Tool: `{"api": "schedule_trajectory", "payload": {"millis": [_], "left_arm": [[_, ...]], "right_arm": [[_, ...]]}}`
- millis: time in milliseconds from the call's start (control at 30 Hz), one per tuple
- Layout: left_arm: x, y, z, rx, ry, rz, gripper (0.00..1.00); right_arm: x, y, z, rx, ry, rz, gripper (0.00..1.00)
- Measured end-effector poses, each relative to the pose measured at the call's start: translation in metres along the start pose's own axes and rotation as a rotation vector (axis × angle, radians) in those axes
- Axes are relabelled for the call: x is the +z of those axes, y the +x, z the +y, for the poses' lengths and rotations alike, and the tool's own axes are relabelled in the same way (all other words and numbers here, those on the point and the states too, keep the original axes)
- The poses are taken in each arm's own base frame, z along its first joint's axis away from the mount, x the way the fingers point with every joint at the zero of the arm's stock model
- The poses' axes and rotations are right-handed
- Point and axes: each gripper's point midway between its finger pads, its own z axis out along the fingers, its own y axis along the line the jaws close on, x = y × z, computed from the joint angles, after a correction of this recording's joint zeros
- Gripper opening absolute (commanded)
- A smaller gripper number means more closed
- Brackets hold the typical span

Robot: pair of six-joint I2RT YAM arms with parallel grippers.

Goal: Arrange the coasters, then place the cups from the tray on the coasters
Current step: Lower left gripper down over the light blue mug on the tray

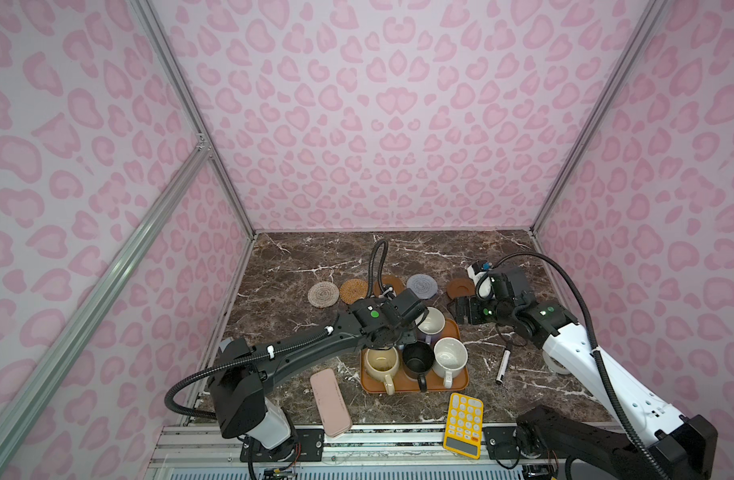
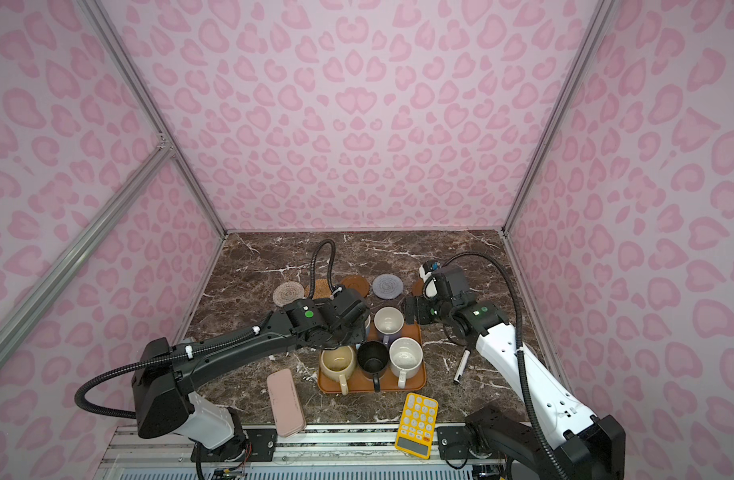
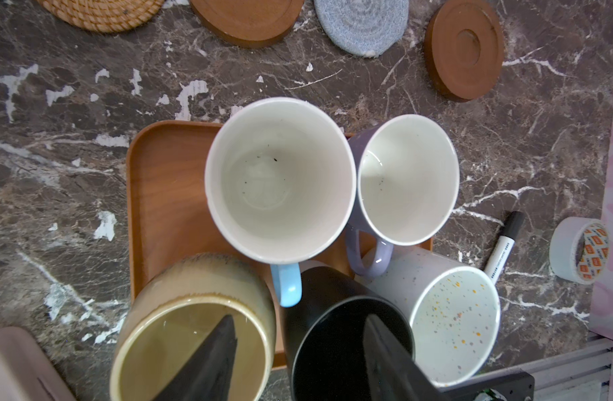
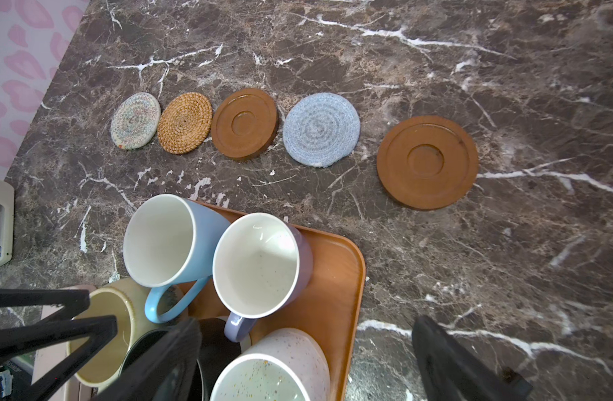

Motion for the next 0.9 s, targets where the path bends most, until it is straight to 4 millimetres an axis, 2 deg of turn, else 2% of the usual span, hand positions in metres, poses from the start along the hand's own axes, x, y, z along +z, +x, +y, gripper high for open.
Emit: {"api": "schedule_trajectory", "payload": {"millis": [300, 733, 900], "left_arm": [[0.011, -0.007, -0.011, 0.053, -0.031, 0.006, 0.51], [0.024, 0.001, -0.002, 0.062, -0.099, 0.044, 0.49], [0.029, 0.002, -0.002, 0.062, -0.108, 0.049, 0.44]], "right_arm": [[0.002, 0.001, 0.002, 0.001, -0.010, 0.008, 0.97], [0.002, 0.001, 0.002, 0.008, -0.009, 0.008, 0.97], [0.001, 0.001, 0.002, 0.007, -0.009, 0.006, 0.97]]}}
